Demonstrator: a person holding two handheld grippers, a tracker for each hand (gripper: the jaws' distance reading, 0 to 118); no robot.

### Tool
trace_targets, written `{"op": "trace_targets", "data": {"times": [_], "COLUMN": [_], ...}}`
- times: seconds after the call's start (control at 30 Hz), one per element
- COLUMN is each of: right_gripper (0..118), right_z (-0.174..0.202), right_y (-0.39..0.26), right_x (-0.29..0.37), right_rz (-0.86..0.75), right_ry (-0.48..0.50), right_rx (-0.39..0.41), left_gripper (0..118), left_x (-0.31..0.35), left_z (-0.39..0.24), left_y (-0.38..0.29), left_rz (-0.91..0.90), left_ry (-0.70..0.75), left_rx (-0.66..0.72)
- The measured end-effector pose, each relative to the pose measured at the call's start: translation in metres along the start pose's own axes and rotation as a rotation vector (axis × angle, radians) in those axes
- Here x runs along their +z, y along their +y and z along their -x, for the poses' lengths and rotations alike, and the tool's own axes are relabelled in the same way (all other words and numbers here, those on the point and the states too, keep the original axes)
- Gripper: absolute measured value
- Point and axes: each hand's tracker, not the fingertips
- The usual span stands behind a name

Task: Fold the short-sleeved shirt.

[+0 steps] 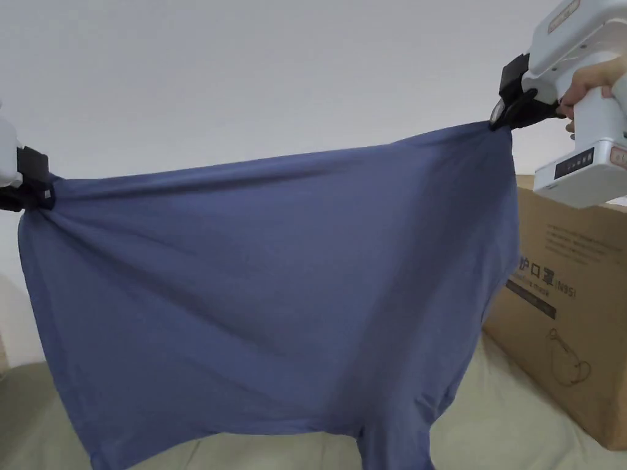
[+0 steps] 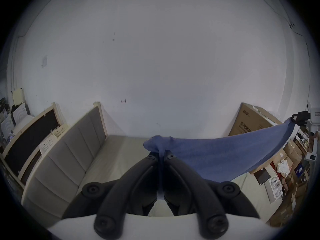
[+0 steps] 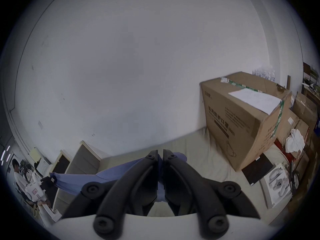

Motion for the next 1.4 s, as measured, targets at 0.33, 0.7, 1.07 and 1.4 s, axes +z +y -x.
{"op": "trace_targets", "data": {"times": [0.33, 0.7, 1.07, 1.4], "right_gripper": [5, 5, 5, 5], "right_z": [0.01, -0.112, -0.197, -0.212], "right_y": [-0.028, -0.276, -0.429, -0.526], "right_x": [0.001, -0.2, -0.193, -0.011], "right_rz": [0.003, 0.525, 0.715, 0.774], "right_ry": [0.009, -0.178, -0.198, -0.134], "right_rx": [0.029, -0.087, -0.176, -0.106], "left_gripper": [4, 4, 4, 4], "left_x": [0.014, -0.137, -0.116, 0.047], "left_z": [-0.007, 0.003, 0.036, 0.051], "left_y": [-0.021, -0.29, -0.425, -0.507], "left_rz": [-0.019, 0.458, 0.597, 0.625], "left_ry": [0.056, 0.115, 0.09, 0.07], "left_rx": [-0.025, -0.038, 0.017, -0.023]}}
